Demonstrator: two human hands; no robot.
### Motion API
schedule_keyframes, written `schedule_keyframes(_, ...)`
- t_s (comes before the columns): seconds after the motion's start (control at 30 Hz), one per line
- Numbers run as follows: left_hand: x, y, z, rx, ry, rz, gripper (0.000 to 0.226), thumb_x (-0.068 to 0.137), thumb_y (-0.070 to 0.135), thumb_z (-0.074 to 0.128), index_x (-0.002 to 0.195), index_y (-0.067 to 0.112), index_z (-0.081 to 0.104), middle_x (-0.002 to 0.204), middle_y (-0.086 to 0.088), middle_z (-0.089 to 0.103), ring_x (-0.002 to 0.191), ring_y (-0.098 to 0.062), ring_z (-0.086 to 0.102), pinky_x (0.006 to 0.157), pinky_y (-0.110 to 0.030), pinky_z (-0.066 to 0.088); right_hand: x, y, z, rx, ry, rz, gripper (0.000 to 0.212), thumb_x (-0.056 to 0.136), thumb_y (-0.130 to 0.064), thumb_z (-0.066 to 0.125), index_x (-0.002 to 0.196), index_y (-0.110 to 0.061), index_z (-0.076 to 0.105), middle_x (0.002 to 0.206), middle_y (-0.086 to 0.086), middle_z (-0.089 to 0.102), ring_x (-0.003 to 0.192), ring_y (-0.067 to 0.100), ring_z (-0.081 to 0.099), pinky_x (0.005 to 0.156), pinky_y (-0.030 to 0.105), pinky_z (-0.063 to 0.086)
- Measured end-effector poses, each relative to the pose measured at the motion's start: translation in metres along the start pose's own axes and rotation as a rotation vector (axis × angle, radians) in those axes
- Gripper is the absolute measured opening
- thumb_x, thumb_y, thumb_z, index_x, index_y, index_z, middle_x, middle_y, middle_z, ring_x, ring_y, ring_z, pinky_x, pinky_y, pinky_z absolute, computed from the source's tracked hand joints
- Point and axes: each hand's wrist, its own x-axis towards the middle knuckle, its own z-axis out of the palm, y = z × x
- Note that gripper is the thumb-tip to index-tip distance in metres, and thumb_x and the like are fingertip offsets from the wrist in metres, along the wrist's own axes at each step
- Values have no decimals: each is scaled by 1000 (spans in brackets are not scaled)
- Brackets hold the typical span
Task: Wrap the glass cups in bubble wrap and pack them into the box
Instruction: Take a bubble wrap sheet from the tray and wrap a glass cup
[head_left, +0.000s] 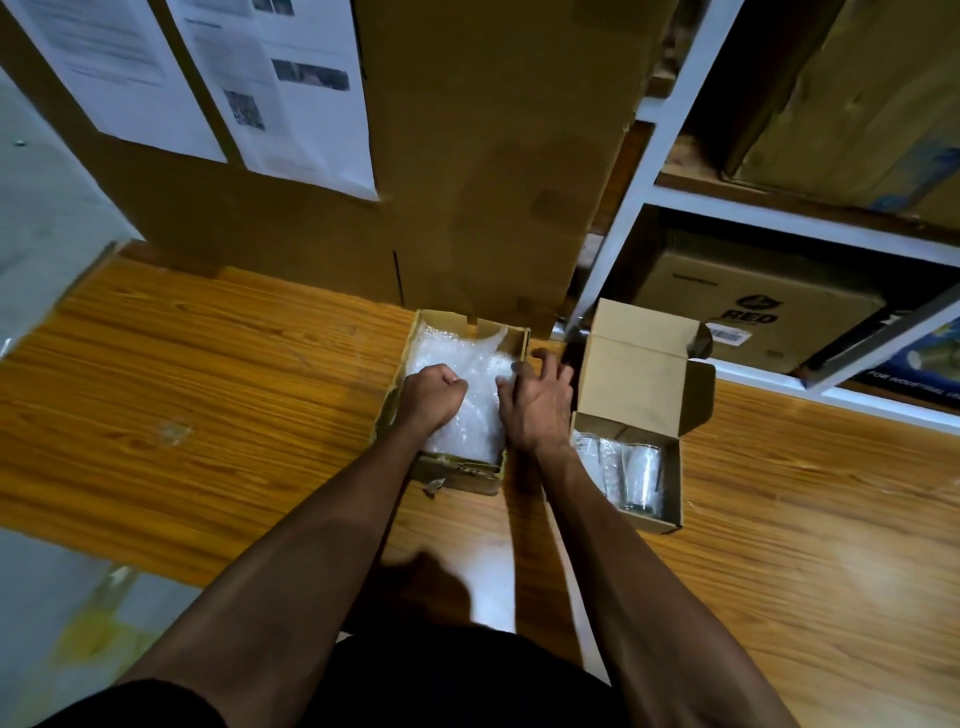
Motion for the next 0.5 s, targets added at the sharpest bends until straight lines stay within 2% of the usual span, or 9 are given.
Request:
schedule_keyframes(0.1, 4, -3, -7, -105, -25, -24, 26, 90, 48, 61, 99, 27, 73, 101, 5, 74, 90, -21, 65, 76, -30, 45, 3, -11, 1, 11, 31, 27, 62, 103, -66, 38, 125, -18, 70, 139, 12, 47, 119, 32, 40, 97, 46, 39)
schedule_keyframes(0.2, 2, -7, -10, -166, -122, 40, 26, 89, 56, 60, 87, 33, 71, 83, 9, 72, 81, -17, 66, 70, -29, 47, 6, -25, -1, 136, -60, 22, 80, 95, -82, 28, 122, -22, 75, 133, 6, 55, 119, 28, 40, 100, 46, 35)
schedule_keyframes(0.27, -3, -6, -13, -179, -149, 101, 21, 94, 49, 64, 86, 30, 70, 77, 5, 70, 77, -16, 64, 67, -29, 43, 12, -31, 0, 276, -124, 69, 78, 94, -83, 30, 112, -23, 77, 124, 3, 67, 116, 29, 51, 100, 47, 40)
schedule_keyframes(0.33, -6, -5, -14, -218, -155, 137, 17, 97, 40, 66, 92, 25, 72, 86, 2, 73, 79, -14, 64, 67, -26, 44, 17, -30, 3, 395, -133, 90, 55, 97, -66, 45, 97, -20, 75, 103, 6, 76, 101, 31, 65, 93, 45, 50)
schedule_keyframes(0.37, -6, -5, -15, -252, -150, 149, 17, 96, 40, 66, 93, 26, 74, 89, 4, 75, 83, -14, 66, 70, -25, 46, 19, -27, 3, 438, -138, 97, 42, 98, -54, 51, 97, -18, 74, 98, 8, 76, 95, 31, 68, 90, 43, 55)
schedule_keyframes(0.43, -8, -3, -19, -307, -96, 178, 18, 92, 44, 62, 94, 30, 73, 93, 9, 76, 90, -16, 70, 77, -29, 51, 22, -21, -2, 516, -173, 113, 28, 100, -36, 53, 101, -17, 74, 97, 9, 76, 91, 29, 69, 85, 37, 56)
schedule_keyframes(0.5, -8, 2, -23, -348, 30, 198, 9, 95, 30, 64, 97, 27, 72, 102, 5, 74, 93, -18, 67, 80, -31, 50, 22, -18, -16, 649, -226, 122, 24, 105, -23, 51, 108, -16, 74, 101, 5, 75, 92, 23, 69, 84, 35, 55)
